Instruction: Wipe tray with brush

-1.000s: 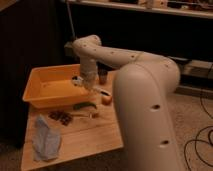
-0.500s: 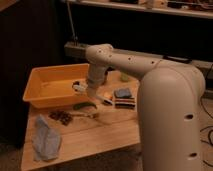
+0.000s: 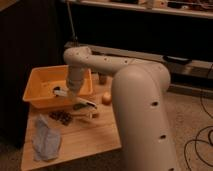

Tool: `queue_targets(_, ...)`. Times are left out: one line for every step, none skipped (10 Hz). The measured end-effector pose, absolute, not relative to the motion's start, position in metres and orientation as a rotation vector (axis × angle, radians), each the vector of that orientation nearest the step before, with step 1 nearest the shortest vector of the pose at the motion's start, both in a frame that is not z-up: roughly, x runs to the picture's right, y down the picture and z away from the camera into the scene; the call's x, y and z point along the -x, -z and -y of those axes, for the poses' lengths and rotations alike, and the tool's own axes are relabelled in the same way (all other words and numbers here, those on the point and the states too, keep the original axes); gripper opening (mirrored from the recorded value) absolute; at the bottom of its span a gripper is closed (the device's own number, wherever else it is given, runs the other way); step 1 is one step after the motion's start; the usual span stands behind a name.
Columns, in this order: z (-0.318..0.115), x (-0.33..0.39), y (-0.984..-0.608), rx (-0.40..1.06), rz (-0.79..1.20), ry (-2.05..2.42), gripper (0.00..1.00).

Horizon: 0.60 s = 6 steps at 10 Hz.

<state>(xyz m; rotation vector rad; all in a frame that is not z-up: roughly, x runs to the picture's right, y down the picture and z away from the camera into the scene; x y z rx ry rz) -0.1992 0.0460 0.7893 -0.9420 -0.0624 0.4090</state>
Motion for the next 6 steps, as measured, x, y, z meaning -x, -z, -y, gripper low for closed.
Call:
queue_targets(-0.041,0.219,-0.791,0.949,0.053,-0.375,0.0)
queue_targets(-0.032,0.234,-0.793,0.954,0.047,-0.351,0.0)
queue_targets(-0.019,0.248,-0.795,0.969,0.047,-0.335,0.0)
queue_targets(-0.006,0.257,-0.798,0.991,0.054,-0.333,0.0)
queue_targets(0.009,0.258,-0.804,1.007,0.06,-0.348,0.0)
queue_targets(0.022,0.253,-0.812,1.013,0.06,-0.368,0.0)
